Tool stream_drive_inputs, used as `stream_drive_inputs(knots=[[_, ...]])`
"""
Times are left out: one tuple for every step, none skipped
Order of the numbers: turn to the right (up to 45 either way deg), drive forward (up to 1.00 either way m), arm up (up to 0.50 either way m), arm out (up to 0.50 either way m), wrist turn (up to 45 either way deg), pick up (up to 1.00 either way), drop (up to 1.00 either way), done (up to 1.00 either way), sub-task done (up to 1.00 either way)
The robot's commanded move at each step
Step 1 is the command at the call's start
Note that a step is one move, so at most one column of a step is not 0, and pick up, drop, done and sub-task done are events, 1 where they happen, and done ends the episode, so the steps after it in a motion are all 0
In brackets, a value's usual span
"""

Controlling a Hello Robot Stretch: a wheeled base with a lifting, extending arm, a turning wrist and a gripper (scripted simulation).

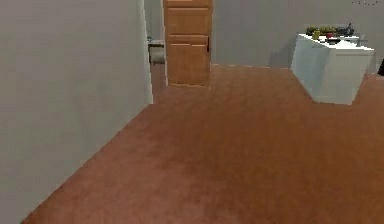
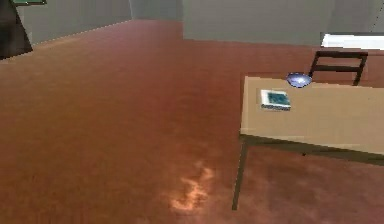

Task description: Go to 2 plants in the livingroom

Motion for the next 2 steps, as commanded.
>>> stream_drive_inputs(knots=[[0.0,1.00,0.00,0.00,0.0,0.00,0.00,0.00,0.00],[0.0,1.00,0.00,0.00,0.0,0.00,0.00,0.00,0.00]])
